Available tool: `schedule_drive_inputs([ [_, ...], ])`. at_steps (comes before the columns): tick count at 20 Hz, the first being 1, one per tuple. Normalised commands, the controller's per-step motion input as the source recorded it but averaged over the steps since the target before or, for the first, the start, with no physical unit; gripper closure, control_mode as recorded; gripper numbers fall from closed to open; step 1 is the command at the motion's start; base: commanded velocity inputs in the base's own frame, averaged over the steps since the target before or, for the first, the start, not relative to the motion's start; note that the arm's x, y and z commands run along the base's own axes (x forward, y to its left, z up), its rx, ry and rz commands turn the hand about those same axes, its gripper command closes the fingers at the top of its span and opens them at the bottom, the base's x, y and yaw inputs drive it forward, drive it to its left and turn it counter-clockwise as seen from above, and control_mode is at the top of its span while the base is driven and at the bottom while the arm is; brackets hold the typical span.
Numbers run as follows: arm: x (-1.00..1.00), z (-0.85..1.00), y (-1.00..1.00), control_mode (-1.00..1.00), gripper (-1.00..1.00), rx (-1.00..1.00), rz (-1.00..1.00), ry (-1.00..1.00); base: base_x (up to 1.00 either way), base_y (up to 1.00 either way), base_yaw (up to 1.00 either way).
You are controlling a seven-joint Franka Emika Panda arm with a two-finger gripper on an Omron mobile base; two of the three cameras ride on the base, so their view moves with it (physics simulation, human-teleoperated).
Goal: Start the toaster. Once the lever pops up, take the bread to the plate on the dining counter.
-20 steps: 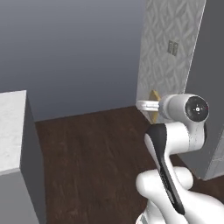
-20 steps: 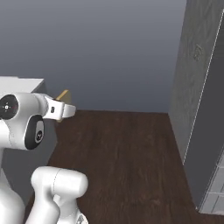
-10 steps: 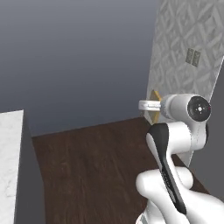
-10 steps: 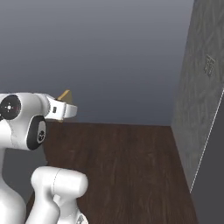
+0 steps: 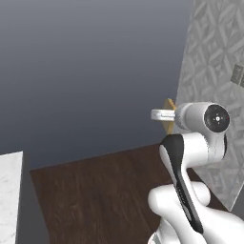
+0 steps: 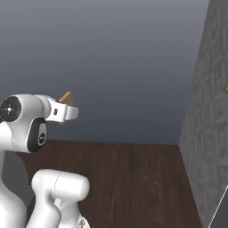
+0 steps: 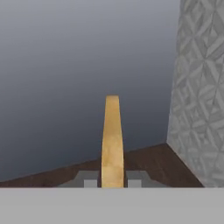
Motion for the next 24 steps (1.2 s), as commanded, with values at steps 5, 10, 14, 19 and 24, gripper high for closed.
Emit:
schedule_drive_inputs([
  [5, 0.00, 0.00, 0.00, 1.00, 1.00, 0.00, 0.00, 0.00, 1.00, 0.37, 0.00],
  [10, 0.00, 0.00, 0.00, 1.00, 1.00, 0.00, 0.00, 0.00, 1.00, 0.40, 0.00],
  [14, 0.00, 0.00, 0.00, 1.00, 1.00, 0.00, 0.00, 0.00, 1.00, 0.23, 0.05],
  [19, 0.00, 0.00, 0.00, 1.00, 1.00, 0.00, 0.00, 0.00, 0.84, 0.00, 0.54],
  [24, 0.00, 0.00, 0.00, 1.00, 1.00, 0.00, 0.00, 0.00, 0.19, 0.00, 0.77],
])
